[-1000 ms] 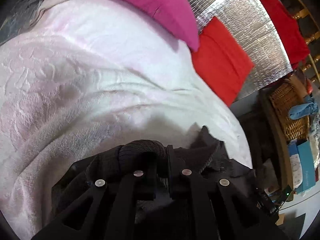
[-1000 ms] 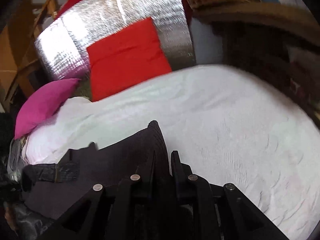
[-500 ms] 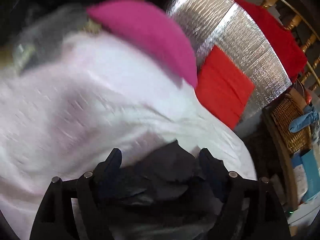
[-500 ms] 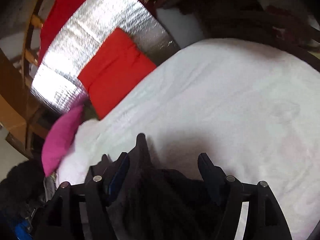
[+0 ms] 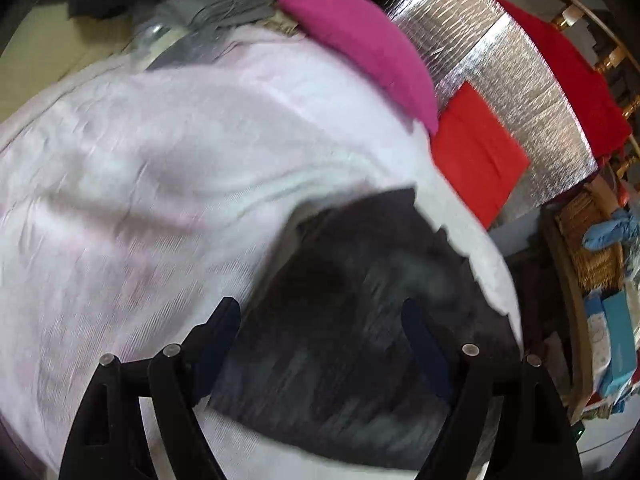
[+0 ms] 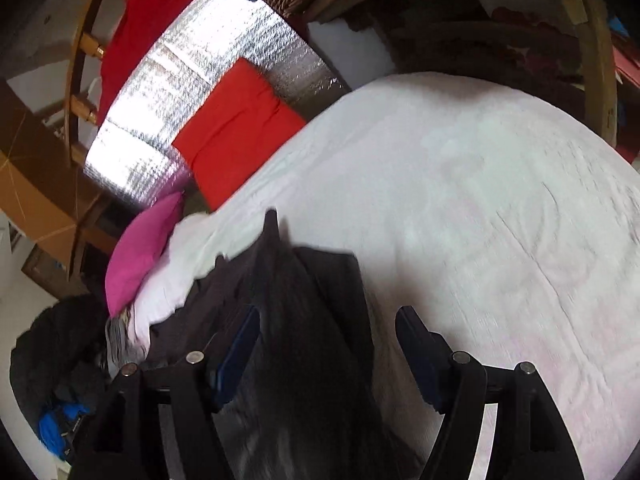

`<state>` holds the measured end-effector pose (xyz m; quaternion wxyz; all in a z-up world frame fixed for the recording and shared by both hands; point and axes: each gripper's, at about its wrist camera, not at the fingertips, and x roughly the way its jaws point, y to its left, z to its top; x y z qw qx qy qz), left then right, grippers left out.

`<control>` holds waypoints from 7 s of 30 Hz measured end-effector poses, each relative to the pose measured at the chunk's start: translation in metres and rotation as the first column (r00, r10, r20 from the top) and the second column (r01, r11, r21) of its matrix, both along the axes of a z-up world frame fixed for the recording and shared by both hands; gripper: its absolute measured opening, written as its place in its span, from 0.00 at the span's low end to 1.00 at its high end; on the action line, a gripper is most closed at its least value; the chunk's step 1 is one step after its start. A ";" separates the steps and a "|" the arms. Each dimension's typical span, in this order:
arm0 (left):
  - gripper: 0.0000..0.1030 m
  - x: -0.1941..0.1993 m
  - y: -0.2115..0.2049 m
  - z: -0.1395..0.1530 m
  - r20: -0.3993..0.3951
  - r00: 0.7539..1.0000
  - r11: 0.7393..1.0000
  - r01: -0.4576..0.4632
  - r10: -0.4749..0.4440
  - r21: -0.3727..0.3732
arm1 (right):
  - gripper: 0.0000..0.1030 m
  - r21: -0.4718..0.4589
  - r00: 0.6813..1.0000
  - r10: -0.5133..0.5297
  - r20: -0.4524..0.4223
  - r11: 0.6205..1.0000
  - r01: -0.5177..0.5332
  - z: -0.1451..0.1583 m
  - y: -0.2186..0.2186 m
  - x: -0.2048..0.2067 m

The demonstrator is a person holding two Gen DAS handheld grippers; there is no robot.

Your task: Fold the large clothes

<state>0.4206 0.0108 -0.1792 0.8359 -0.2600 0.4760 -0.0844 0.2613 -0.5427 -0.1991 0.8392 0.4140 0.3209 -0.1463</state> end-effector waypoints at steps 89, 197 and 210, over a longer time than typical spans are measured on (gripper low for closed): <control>0.82 -0.072 -0.092 0.036 0.011 0.967 0.949 0.246 -0.253 0.200 | 0.73 -0.056 0.945 0.305 -0.115 0.948 -0.313 0.057 0.128 0.000; 0.67 -0.104 0.004 -0.047 -0.081 0.987 0.979 0.146 -0.136 0.139 | 0.29 -0.189 0.968 0.085 -0.235 0.973 -0.131 0.017 0.055 -0.049; 0.68 -0.128 -0.025 -0.038 0.026 0.983 0.883 0.151 -0.181 0.444 | 0.28 -0.145 0.968 0.071 -0.241 0.983 -0.109 0.009 0.046 -0.070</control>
